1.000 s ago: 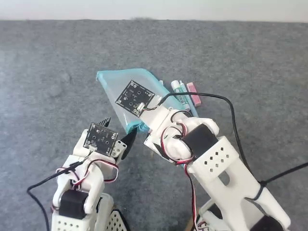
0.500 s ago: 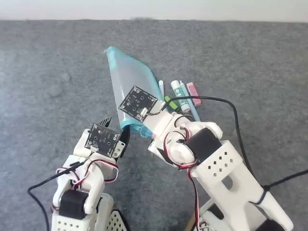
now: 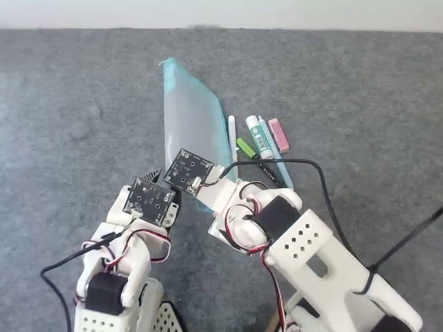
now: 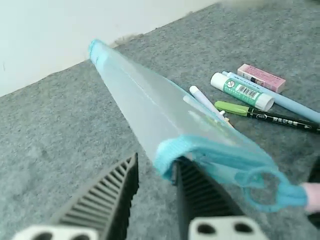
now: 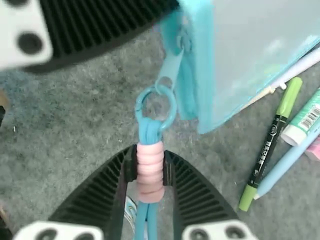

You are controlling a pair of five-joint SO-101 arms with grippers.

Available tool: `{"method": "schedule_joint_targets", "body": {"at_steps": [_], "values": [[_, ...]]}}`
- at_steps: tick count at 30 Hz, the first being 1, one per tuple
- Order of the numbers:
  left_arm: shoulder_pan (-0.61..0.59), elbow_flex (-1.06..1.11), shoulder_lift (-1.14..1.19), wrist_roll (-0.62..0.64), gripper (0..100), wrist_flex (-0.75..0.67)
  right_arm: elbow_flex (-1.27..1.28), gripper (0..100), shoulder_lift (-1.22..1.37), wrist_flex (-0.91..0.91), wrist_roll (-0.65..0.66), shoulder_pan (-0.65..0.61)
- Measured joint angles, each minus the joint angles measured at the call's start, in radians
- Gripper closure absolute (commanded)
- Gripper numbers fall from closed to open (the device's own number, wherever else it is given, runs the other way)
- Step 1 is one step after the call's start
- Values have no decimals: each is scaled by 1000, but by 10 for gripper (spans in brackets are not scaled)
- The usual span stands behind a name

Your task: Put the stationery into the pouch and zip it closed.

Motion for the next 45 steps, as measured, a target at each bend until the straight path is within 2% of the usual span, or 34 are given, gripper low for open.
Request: {"method": "schedule_joint_targets", "body": {"at_steps": [7,16,20,30,32,34,39,45], "values": [[-60,28,0,2,991,-31,44,991,-3,-11,2,15],[-120,77,0,5,991,-32,147,991,-11,-35,71,258],[-120,118,0,6,991,-34,147,991,-11,-37,92,328],[-120,227,0,5,980,-58,83,988,-9,-9,98,364],[-120,233,0,5,953,-58,83,956,-9,11,98,364],[-120,233,0,-2,942,-58,83,878,-9,37,97,344],[-130,233,0,-3,988,-58,84,708,-9,92,98,249],[-114,233,0,-5,990,-58,43,671,-9,92,86,184]]}}
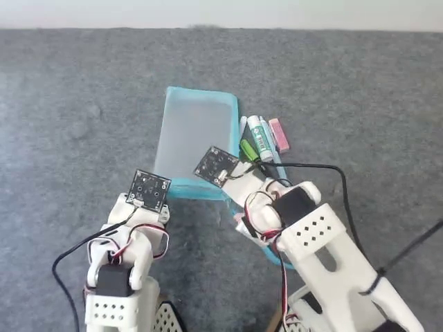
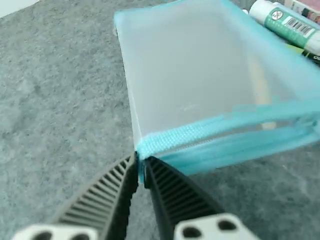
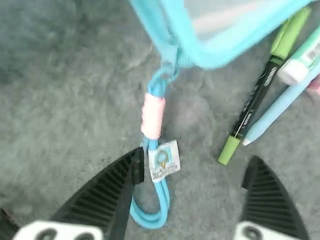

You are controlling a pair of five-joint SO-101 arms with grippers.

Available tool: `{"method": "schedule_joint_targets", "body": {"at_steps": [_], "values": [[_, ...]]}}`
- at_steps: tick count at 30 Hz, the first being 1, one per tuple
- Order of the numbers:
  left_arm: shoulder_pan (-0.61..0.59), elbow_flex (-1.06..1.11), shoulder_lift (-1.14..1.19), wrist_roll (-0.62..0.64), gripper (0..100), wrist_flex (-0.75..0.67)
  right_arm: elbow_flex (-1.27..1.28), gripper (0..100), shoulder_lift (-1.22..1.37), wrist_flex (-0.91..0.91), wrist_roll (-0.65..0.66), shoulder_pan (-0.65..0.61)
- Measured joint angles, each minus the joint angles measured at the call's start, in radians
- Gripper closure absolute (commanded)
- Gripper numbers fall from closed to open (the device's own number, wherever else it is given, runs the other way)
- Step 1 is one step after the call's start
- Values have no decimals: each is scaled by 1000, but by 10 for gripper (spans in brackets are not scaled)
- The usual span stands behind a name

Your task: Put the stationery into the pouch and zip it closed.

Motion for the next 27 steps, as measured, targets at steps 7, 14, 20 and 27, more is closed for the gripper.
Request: {"method": "schedule_joint_targets", "body": {"at_steps": [7,14,20,27], "values": [[49,0,0,0,990,0,-31,670,0,-196,-66,-101],[58,0,0,2,990,0,40,670,0,-387,-66,-204],[58,0,0,2,990,0,40,670,112,-477,-66,-209],[55,0,0,11,990,0,-94,670,350,-505,-64,-163]]}}
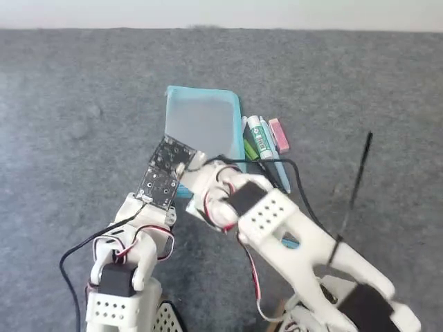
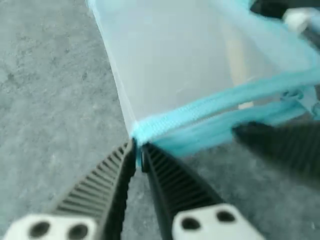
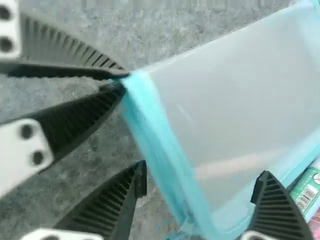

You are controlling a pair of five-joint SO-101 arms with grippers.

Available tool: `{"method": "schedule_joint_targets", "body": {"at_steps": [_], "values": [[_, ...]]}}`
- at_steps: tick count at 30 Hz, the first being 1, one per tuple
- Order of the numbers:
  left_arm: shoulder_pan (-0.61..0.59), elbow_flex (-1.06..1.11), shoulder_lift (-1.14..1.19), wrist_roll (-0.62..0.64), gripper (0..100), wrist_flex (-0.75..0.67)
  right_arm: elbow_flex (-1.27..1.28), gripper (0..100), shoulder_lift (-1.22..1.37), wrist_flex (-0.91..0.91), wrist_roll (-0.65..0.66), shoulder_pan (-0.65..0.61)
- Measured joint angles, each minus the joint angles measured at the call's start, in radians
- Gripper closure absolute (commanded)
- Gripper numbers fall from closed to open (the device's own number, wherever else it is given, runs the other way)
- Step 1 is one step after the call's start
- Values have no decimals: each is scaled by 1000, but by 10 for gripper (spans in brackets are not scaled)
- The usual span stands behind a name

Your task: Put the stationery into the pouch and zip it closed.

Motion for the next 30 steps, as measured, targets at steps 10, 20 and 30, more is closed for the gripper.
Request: {"method": "schedule_joint_targets", "body": {"at_steps": [10,20,30], "values": [[3,-23,0,-8,990,0,-101,674,199,-15,-2,63],[5,-31,0,-8,990,0,-192,673,313,-18,-43,138],[5,-31,0,-8,989,0,-192,894,411,-110,-43,129]]}}
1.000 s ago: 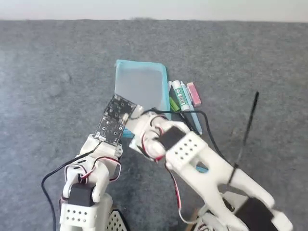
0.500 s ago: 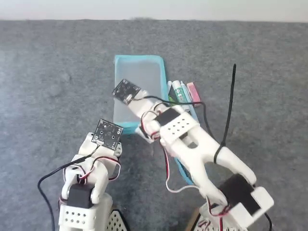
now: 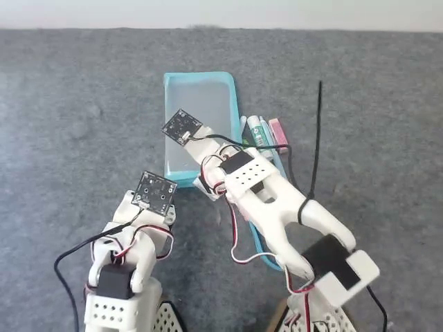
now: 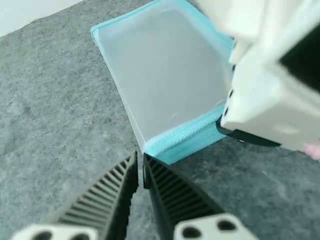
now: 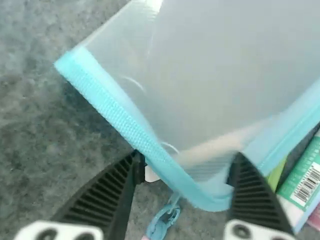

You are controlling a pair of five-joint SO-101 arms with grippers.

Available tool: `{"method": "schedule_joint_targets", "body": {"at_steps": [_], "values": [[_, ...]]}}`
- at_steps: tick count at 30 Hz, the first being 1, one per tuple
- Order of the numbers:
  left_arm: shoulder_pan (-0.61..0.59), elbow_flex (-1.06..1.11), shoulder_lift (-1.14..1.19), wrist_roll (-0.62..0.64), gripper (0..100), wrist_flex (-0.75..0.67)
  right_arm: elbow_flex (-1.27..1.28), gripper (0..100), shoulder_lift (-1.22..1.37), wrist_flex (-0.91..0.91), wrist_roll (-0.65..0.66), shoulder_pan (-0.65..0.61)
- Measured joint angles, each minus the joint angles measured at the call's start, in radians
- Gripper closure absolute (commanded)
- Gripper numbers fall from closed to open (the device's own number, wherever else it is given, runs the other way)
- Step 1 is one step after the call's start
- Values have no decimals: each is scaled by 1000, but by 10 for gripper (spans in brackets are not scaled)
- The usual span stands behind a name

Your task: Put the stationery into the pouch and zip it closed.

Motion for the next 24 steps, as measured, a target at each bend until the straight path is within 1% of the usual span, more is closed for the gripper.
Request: {"method": "schedule_joint_targets", "body": {"at_steps": [2,7,15,17,19,22,24], "values": [[0,0,0,0,989,0,-14,932,17,-11,0,3],[-2,0,0,0,989,0,-61,992,44,-12,0,2],[-5,0,0,0,988,0,-68,991,52,-17,0,8],[-48,0,0,0,987,0,-84,991,52,11,0,14],[-95,-9,0,0,983,0,-121,991,54,78,-6,21],[-183,-60,0,28,924,0,-161,991,46,176,-43,44],[-213,-94,0,38,873,0,-161,991,14,216,-55,61]]}}
